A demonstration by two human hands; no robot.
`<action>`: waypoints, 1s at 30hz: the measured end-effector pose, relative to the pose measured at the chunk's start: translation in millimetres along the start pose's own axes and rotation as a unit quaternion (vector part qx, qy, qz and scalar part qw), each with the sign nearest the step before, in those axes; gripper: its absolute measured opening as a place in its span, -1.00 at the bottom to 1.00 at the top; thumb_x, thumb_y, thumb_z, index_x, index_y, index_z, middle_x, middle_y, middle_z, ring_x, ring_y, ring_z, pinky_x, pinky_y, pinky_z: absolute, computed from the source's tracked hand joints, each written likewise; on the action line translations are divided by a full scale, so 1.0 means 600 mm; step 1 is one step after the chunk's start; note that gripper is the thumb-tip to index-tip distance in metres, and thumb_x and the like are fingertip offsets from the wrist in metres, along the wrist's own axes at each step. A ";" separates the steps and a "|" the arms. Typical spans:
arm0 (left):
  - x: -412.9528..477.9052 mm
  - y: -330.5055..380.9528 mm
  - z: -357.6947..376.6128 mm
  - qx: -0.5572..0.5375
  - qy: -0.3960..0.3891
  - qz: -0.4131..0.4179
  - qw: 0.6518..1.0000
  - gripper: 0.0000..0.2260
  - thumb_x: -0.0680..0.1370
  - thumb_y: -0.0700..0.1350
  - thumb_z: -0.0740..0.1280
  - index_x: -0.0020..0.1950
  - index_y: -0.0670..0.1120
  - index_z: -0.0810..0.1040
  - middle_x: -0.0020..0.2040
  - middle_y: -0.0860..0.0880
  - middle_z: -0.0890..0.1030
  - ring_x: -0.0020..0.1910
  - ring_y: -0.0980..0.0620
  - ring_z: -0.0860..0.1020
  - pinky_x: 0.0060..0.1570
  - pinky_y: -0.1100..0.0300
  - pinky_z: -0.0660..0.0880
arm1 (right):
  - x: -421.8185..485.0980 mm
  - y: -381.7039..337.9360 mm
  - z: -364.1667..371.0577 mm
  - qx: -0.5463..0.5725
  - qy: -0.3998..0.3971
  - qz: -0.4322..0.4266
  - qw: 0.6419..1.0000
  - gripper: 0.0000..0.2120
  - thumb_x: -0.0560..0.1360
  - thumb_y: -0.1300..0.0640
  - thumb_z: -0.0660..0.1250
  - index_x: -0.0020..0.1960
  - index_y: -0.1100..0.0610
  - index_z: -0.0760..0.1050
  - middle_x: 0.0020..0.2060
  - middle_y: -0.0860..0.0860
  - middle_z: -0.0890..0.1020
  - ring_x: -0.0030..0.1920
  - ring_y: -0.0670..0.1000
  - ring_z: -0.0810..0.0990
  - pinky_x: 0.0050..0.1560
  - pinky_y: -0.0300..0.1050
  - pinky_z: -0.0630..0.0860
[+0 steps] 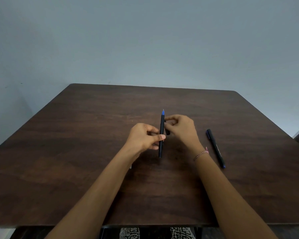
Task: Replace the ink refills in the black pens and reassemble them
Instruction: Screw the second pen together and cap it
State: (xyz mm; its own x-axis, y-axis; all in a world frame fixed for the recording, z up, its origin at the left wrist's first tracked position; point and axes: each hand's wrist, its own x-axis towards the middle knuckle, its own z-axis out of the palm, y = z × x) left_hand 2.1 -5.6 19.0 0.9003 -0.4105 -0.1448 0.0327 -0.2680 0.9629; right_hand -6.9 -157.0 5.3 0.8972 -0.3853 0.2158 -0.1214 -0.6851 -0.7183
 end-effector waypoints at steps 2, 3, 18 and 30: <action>-0.001 -0.001 0.001 0.003 -0.006 0.000 1.000 -0.73 0.41 -0.23 0.46 0.08 -0.22 0.55 -0.22 -0.05 0.59 -0.31 0.11 0.62 -0.42 0.31 0.57 | 0.004 0.001 -0.012 0.144 0.037 0.034 0.988 -0.77 0.46 0.14 0.38 0.11 0.12 0.58 -0.23 -0.10 0.61 -0.20 -0.13 0.60 -0.22 -0.32 0.53; -0.001 -0.001 0.001 0.008 -0.012 -0.001 1.000 -0.72 0.41 -0.23 0.46 0.09 -0.22 0.55 -0.21 -0.05 0.59 -0.30 0.10 0.62 -0.40 0.30 0.58 | 0.005 0.001 -0.018 0.232 0.048 0.051 0.970 -0.77 0.47 0.17 0.37 0.13 0.15 0.57 -0.21 -0.08 0.61 -0.22 -0.14 0.60 -0.28 -0.35 0.53; -0.006 0.002 0.008 0.048 -0.069 -0.019 0.996 -0.63 0.40 -0.22 0.46 0.17 -0.27 0.52 -0.20 -0.09 0.62 -0.32 0.09 0.62 -0.39 0.30 0.59 | 0.003 -0.010 -0.043 0.525 0.063 0.093 0.844 -0.87 0.46 0.24 0.38 0.01 0.13 0.55 -0.14 0.07 0.65 -0.29 -0.15 0.61 -0.22 -0.32 0.54; -0.006 0.004 0.007 0.052 -0.070 -0.020 0.996 -0.64 0.41 -0.22 0.46 0.17 -0.25 0.53 -0.20 -0.07 0.61 -0.32 0.10 0.61 -0.41 0.32 0.57 | 0.003 -0.015 -0.040 0.484 0.059 0.083 0.869 -0.88 0.46 0.23 0.38 0.00 0.14 0.56 -0.22 0.01 0.63 -0.29 -0.13 0.55 -0.21 -0.31 0.53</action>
State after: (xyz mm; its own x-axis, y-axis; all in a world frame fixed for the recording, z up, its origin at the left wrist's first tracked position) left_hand -2.7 -8.4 20.6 0.8300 -0.5129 -0.2190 0.0150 -0.3720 0.9281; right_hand -14.2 -166.5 28.5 0.8448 -0.5288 0.0818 0.2203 0.2044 -0.9538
